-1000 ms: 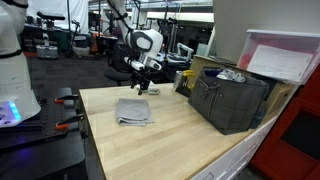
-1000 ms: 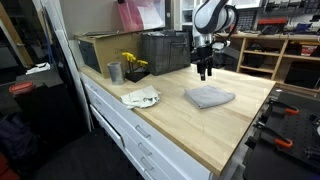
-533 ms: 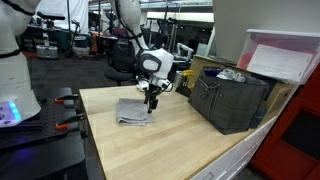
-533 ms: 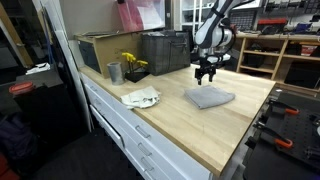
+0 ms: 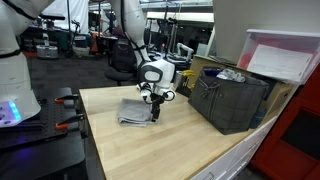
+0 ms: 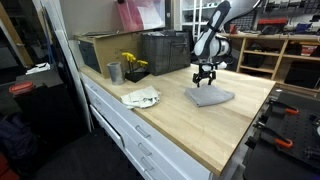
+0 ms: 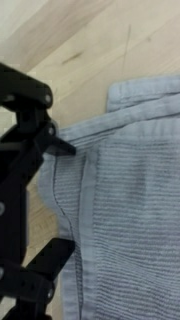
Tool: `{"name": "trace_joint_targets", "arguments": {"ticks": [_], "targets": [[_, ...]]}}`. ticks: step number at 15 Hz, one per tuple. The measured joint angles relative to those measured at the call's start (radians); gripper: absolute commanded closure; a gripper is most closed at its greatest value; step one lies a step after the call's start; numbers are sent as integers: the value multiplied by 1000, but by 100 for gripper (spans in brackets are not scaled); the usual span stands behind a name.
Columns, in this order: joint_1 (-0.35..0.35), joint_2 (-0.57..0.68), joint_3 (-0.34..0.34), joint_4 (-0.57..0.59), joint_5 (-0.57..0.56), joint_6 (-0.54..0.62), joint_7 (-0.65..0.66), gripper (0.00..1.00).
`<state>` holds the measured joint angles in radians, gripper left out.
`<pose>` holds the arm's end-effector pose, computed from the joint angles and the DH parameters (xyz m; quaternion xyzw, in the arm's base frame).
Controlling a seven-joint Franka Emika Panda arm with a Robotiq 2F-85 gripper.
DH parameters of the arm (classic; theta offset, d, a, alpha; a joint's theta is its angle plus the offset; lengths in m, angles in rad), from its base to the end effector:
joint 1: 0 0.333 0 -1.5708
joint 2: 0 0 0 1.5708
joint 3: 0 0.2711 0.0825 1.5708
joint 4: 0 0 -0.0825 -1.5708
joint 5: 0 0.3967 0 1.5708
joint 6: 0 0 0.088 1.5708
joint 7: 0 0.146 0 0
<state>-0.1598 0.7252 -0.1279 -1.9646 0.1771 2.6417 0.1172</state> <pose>0.5453 -0.1719 0.0137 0.9647 -0.2628 -0.0186 0.0002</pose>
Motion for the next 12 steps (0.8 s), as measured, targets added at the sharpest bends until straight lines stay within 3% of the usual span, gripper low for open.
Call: {"name": "trace_joint_targets", "arguments": {"ticks": [7, 8, 12], "targets": [[12, 0, -35, 1, -4, -1, 23, 96], [17, 0, -44, 1, -7, -1, 41, 100], [50, 16, -127, 23, -28, 6, 165, 98]]}}
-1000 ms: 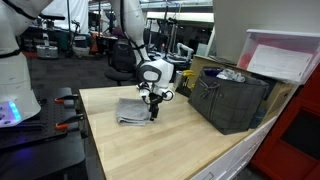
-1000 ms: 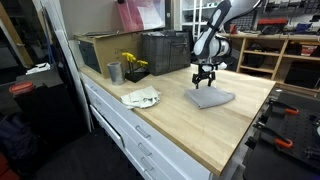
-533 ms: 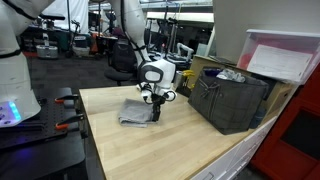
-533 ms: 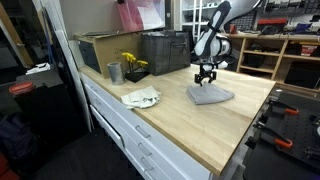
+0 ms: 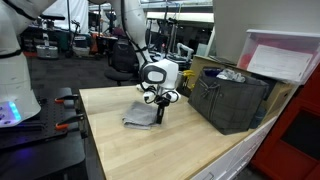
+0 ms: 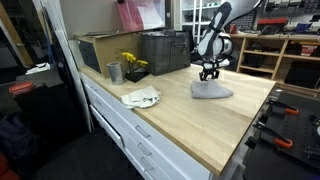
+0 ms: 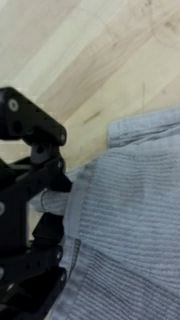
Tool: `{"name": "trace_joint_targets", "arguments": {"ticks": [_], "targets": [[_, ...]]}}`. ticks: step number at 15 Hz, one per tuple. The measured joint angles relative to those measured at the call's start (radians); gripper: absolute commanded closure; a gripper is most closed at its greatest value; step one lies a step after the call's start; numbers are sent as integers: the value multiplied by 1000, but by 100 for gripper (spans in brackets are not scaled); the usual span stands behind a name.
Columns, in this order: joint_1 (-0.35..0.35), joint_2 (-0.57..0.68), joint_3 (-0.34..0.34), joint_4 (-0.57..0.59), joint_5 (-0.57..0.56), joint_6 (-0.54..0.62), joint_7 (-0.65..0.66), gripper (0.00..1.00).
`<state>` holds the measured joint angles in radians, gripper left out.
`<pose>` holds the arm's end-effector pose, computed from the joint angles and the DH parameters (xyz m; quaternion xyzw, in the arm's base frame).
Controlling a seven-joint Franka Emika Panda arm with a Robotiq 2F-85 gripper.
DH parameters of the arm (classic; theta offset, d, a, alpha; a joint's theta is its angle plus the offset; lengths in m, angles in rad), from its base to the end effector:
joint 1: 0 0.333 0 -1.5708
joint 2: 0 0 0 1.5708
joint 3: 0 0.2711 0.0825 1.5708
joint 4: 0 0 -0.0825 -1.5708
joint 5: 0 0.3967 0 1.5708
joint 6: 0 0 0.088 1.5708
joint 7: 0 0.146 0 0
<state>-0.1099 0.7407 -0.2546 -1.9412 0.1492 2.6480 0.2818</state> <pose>0.5398 -0.2239 0.0238 0.9356 -0.3493 -0.0036 0.0504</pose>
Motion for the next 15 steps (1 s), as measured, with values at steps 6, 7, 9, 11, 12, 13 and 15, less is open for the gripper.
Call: {"name": "trace_joint_targets", "arguments": {"ticks": [6, 7, 9, 11, 12, 13, 15], "targets": [[9, 72, -164, 70, -20, -22, 226, 98], [5, 82, -179, 70, -18, -39, 260, 66], [-3, 99, -194, 66, -11, -81, 327, 57], [-3, 102, -200, 64, -2, -123, 401, 44], [-4, 100, -200, 64, 6, -141, 434, 35], [-5, 95, -200, 63, 14, -153, 458, 28], [-8, 68, -201, 52, 16, -156, 478, 14]]}}
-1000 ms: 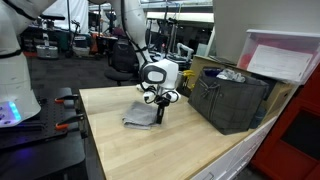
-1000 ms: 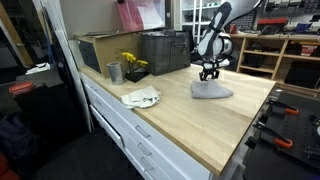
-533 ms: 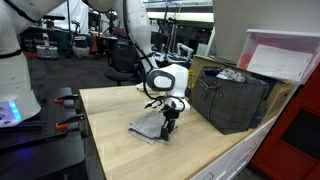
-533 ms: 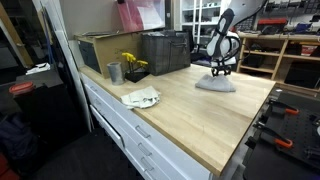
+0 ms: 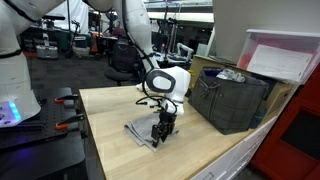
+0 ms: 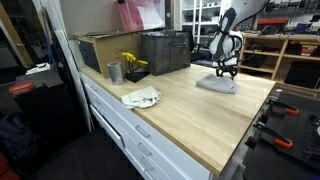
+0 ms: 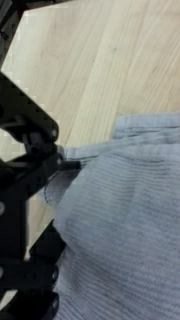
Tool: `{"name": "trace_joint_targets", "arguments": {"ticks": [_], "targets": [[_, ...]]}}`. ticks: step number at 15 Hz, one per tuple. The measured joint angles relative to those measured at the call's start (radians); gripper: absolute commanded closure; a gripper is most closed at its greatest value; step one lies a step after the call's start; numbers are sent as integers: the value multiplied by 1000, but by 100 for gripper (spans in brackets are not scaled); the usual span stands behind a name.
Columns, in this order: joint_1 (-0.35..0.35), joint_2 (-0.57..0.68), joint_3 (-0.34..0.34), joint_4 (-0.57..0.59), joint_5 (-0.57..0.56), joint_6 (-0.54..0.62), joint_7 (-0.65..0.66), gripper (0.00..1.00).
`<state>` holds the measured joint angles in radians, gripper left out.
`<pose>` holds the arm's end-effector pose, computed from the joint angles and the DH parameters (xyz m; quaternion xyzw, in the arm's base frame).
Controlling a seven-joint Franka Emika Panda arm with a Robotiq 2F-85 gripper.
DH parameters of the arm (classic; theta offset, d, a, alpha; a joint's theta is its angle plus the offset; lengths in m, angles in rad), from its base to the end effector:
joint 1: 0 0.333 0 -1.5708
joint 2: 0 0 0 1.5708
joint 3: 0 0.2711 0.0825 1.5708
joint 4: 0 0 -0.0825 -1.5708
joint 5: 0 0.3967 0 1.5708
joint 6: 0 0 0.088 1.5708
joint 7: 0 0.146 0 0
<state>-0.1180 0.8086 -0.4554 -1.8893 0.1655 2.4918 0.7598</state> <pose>0.4738 -0.3371 0.0231 0.7686 -0.6260 -0.0447 0.1245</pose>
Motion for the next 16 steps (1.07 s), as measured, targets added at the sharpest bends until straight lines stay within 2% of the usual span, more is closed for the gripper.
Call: {"name": "trace_joint_targets", "arguments": {"ticks": [1, 2, 5, 8, 10, 13, 16], "targets": [[0, -24, -2, -12, 0, 0, 5, 5], [-1, -50, -5, -27, -1, 0, 8, 1], [-7, -131, -4, -74, -1, 0, 5, 0], [-63, -183, 61, -106, 24, 1, -67, 0], [-130, -192, 136, -123, 88, 9, -167, 0], [-234, -186, 243, -149, 200, 57, -385, 0], [-313, -168, 296, -166, 238, 110, -592, 0]]}}
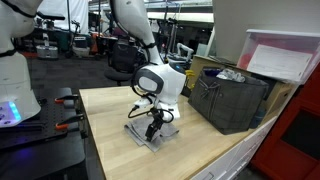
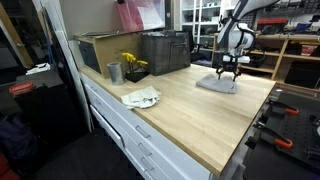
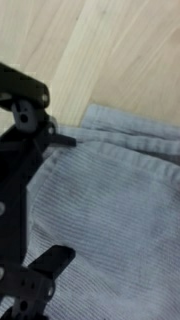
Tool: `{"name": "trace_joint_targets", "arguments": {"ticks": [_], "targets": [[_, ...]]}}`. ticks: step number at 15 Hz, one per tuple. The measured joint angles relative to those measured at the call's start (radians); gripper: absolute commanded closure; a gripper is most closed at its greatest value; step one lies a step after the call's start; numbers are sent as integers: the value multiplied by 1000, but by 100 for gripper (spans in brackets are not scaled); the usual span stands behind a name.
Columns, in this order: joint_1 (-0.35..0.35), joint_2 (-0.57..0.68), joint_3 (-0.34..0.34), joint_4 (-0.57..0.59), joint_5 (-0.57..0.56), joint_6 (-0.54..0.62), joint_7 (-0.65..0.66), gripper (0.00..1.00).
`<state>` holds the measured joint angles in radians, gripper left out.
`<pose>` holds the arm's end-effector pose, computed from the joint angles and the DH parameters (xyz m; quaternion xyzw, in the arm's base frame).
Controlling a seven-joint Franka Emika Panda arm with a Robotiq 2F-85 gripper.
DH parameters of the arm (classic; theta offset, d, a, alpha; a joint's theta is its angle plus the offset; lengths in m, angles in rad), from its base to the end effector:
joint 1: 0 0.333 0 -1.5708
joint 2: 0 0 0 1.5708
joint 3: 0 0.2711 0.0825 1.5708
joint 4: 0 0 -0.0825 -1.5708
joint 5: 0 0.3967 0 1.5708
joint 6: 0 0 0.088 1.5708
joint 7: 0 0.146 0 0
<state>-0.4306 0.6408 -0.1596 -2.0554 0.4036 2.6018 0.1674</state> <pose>0.4502 -0.3160 0.0296 -0.8548 0.5155 0.0247 0.0545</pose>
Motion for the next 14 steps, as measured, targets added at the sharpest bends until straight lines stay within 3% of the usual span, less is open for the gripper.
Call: {"name": "trace_joint_targets", "arguments": {"ticks": [6, 14], "targets": [[-124, -2, 59, -14, 10, 36, -325, 0], [-364, -2, 318, -35, 218, 5, -708, 0]]}}
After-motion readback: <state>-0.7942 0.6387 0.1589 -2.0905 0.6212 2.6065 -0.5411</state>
